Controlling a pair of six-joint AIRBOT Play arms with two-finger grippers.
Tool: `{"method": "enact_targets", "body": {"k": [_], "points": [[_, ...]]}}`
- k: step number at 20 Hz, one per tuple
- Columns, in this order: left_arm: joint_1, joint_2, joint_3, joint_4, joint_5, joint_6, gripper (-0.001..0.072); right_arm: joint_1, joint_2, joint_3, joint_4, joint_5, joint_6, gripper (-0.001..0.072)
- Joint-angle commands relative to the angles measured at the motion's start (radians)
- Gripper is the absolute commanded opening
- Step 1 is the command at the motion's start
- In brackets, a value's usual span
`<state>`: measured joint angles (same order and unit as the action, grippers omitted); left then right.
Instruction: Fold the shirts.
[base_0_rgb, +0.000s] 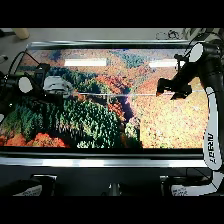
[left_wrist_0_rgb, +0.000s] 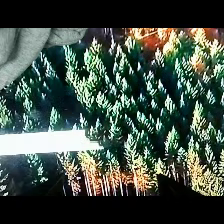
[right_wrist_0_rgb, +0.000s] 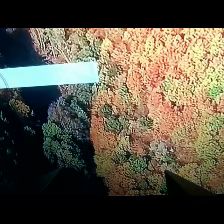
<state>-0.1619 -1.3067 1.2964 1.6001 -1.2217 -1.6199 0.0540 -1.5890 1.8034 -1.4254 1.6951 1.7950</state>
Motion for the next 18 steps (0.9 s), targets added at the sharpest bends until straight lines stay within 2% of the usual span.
{"method": "enact_targets", "body": {"k": [1, 13, 14, 18], "points": [[0.0, 0.0, 0.0, 0.0, 0.0, 0.0, 0.0679, 0.0, 0.0, 0.001, 0.0, 0.0, 0.0, 0.067], [0.0, 0.0, 0.0, 0.0, 0.001, -0.001, 0.0679, 0.0, 0.0, 0.001, 0.0, 0.0, 0.0, 0.067], [-0.001, -0.002, -0.001, -0.015, 0.028, -0.023, 0.0679, 0.0, 0.0, 0.001, 0.0, -0.009, 0.001, 0.0669], [-0.002, -0.019, -0.001, -0.045, 0.161, -0.023, 0.068, 0.0, 0.0, 0.001, 0.0, -0.158, 0.0, 0.067]]}}
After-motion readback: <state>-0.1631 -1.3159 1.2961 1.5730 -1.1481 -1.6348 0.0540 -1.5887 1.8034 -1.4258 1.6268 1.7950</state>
